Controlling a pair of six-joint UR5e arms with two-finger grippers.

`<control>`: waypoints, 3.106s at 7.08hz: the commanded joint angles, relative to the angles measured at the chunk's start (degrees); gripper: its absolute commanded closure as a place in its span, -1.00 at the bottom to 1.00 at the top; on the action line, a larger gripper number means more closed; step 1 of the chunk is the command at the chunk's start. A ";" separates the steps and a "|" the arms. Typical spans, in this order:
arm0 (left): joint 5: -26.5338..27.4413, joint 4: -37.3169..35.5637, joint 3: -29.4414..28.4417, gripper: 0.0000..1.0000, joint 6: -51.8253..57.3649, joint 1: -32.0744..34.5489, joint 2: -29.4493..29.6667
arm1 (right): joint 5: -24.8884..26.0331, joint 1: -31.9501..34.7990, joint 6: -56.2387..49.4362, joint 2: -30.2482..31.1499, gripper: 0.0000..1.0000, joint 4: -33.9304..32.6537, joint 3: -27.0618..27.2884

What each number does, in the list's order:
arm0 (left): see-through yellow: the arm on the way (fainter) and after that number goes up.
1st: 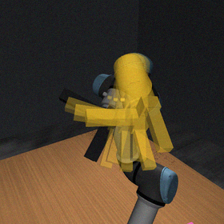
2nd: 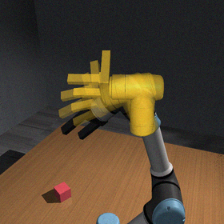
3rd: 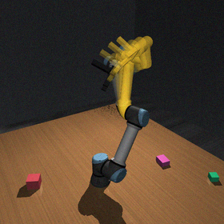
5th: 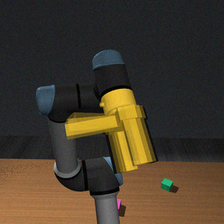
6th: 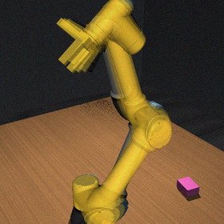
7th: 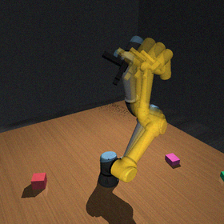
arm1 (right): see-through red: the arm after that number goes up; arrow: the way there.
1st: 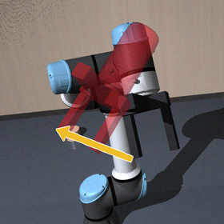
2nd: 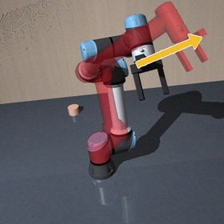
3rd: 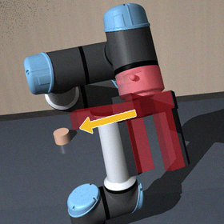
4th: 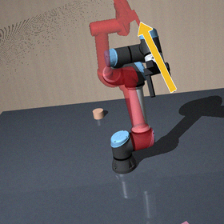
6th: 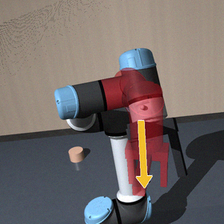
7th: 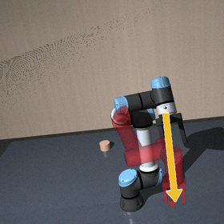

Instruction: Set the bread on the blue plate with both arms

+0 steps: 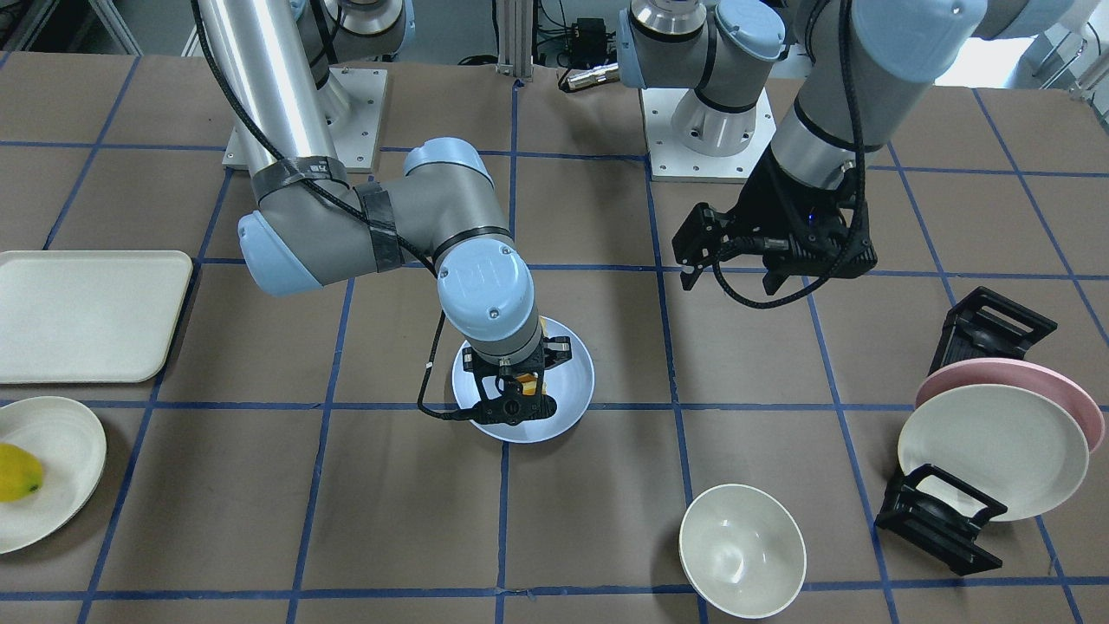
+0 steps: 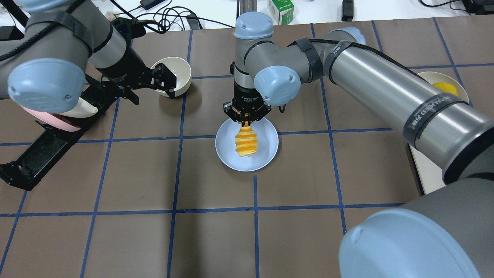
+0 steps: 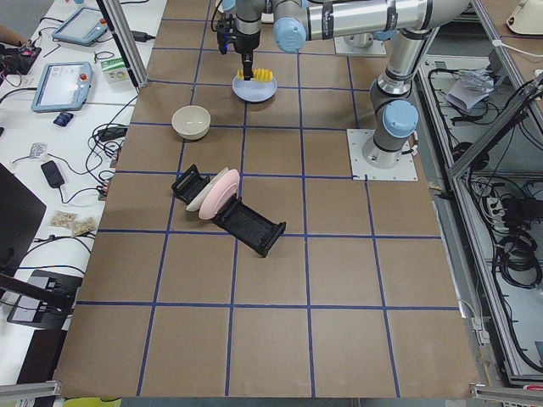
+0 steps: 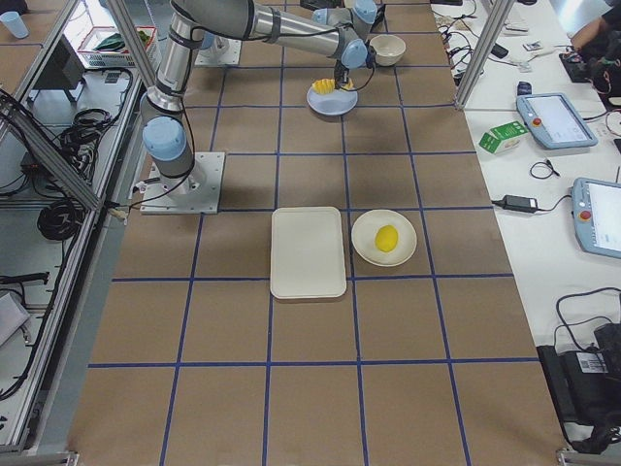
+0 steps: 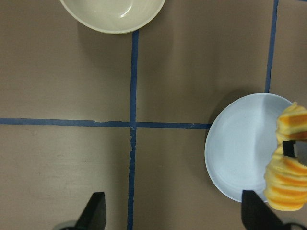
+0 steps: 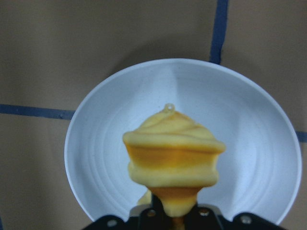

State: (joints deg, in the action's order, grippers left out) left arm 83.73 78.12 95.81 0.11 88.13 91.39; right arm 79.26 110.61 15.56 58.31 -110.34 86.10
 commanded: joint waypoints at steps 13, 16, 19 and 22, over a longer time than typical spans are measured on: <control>6.36 8.28 -5.37 -1.00 3.23 1.61 -2.36 | 7.80 -12.22 -2.79 18.82 -1.00 7.38 5.48; 6.36 8.28 -5.37 -1.00 3.14 1.61 -2.36 | 11.00 -19.37 -3.78 25.09 -1.00 14.14 4.70; 6.44 8.28 -5.37 -1.00 3.14 1.61 -2.45 | 10.12 -19.82 -4.13 29.93 -1.00 16.54 3.20; 6.44 8.36 -5.37 -1.00 3.14 1.61 -2.45 | 8.20 -19.82 -5.36 30.63 -1.00 17.43 3.29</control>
State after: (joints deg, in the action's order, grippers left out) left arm 90.18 86.41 90.47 3.25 89.74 88.98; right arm 88.78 90.80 10.82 88.49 -93.36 89.39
